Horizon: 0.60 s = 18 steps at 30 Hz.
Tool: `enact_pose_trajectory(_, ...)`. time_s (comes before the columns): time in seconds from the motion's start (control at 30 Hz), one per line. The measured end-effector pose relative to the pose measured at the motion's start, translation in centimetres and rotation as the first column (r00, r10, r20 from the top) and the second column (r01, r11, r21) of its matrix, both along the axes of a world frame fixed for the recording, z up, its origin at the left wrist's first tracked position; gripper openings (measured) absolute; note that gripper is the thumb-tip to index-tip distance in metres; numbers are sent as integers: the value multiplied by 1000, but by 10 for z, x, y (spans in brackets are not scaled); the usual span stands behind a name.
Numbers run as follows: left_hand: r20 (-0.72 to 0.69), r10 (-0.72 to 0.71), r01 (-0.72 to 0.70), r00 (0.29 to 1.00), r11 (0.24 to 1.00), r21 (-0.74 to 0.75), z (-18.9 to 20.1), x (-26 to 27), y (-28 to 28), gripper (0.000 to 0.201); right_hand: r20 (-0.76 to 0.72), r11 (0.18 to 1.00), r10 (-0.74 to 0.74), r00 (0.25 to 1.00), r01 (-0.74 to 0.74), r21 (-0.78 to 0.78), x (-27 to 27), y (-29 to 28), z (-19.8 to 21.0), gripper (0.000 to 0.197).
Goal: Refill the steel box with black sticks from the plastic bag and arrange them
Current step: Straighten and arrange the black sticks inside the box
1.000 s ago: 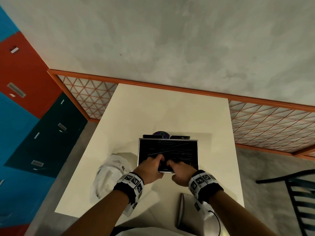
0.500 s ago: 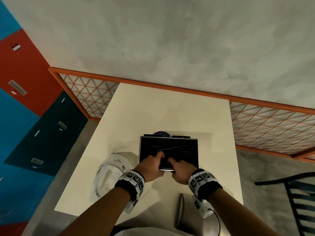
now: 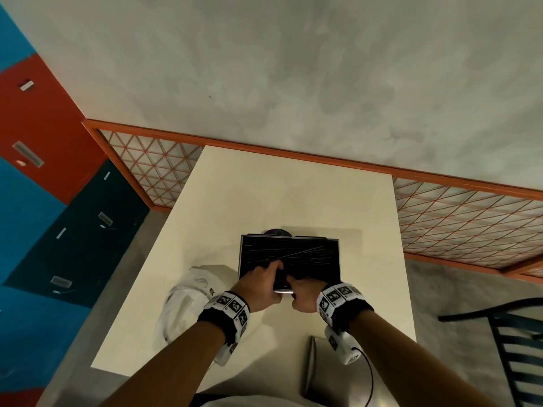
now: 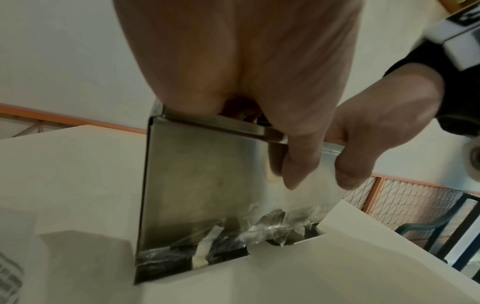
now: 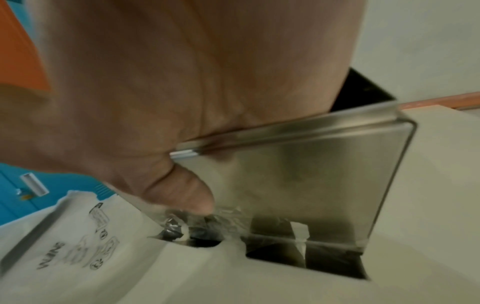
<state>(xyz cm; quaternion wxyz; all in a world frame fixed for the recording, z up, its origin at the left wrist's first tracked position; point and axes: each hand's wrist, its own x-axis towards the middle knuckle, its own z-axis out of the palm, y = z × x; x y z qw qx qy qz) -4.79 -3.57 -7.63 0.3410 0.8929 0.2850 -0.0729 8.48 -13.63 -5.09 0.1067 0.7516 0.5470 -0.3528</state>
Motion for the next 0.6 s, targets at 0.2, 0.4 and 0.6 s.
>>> enact_pose_trajectory(0.2, -14, -7, 6, 1000, 1000, -10, -3, -1, -3, 59, -28, 999, -39, 999, 40, 15, 0, -5, -3, 67)
enact_pose_trajectory(0.4, -28, 3, -4, 1000, 1000, -28, -3, -3, -6, 61, 26, 996, 64, 998, -62, -67, -3, 7, -4, 52)
enact_pose_trajectory(0.6, -61, 3, -3, 998, 1000, -13, -6, -7, -10, 57, 44, 993, 82, 996, -78, -84, -2, 2, -12, 55)
